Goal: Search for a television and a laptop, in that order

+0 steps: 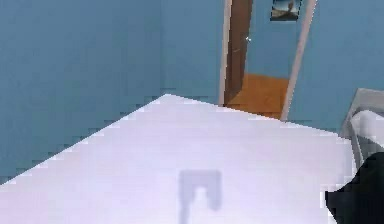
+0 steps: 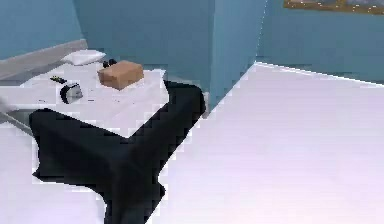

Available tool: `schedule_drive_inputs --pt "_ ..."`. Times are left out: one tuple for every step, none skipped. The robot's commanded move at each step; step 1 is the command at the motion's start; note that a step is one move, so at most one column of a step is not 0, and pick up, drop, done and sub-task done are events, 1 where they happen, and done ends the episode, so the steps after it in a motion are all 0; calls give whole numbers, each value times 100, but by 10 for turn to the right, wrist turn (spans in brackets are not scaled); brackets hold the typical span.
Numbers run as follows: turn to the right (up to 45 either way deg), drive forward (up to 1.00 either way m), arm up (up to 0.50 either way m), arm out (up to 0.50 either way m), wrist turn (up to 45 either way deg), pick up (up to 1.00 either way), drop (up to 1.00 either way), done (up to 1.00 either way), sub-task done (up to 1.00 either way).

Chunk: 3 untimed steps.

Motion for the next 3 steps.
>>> schedule_drive_inputs --pt "-450 0 0 0 0 0 0 0 0" --pt "-450 0 0 0 0 0 0 0 0" --pt "-450 0 0 0 0 0 0 0 0"
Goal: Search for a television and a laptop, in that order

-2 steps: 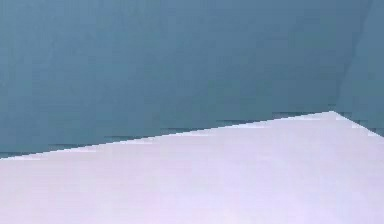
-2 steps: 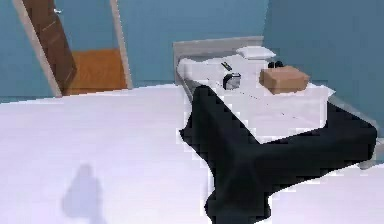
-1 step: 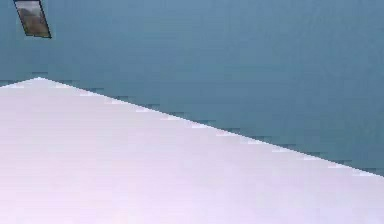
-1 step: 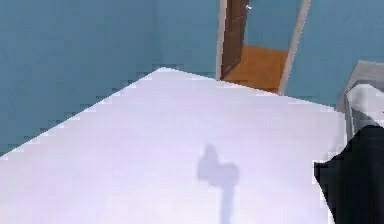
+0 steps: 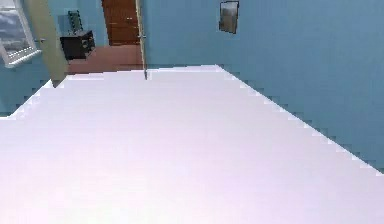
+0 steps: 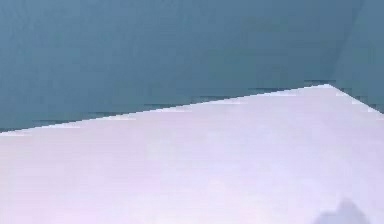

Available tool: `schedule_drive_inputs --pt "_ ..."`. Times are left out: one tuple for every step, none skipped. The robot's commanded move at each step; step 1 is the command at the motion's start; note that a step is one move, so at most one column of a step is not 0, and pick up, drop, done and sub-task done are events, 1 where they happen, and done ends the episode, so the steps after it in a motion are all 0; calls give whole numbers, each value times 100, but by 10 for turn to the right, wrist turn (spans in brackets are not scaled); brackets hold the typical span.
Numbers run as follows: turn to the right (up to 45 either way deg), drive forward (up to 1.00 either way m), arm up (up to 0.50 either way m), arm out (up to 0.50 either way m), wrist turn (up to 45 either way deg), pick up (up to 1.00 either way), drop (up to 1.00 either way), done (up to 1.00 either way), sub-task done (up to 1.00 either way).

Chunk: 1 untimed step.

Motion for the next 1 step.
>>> schedule_drive_inputs --pt "-210 0 0 0 0 0 0 0 0"
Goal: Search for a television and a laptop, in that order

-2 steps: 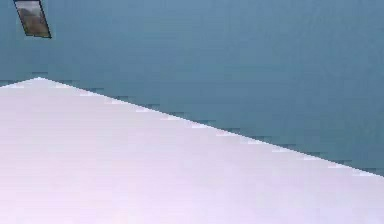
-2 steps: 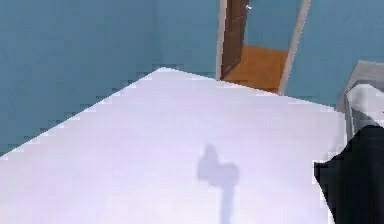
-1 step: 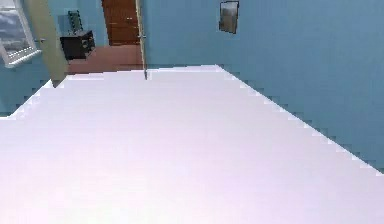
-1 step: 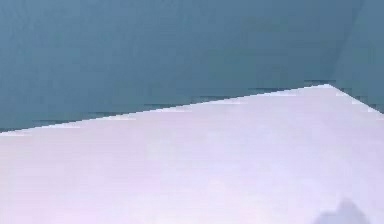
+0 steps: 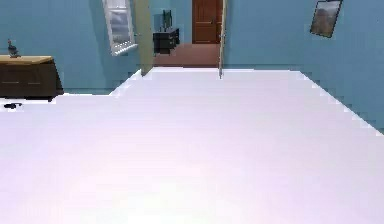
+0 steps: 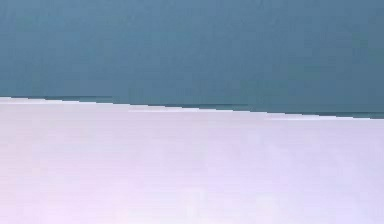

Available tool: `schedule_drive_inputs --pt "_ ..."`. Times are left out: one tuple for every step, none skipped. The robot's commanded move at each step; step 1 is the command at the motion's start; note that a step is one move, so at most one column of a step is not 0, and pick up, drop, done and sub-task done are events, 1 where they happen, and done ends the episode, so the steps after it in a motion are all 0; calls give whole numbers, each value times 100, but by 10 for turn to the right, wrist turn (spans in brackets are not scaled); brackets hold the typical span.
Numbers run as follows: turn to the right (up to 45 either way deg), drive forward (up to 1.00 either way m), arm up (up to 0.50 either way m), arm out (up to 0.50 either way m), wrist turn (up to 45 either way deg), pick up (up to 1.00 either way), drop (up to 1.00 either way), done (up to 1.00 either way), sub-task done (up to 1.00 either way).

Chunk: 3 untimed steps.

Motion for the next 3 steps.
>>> schedule_drive_inputs --pt "0 100 0 0 0 0 0 0 0" --pt "0 100 0 0 0 0 0 0 0" --pt "-30 0 0 0 0 0 0 0 0"
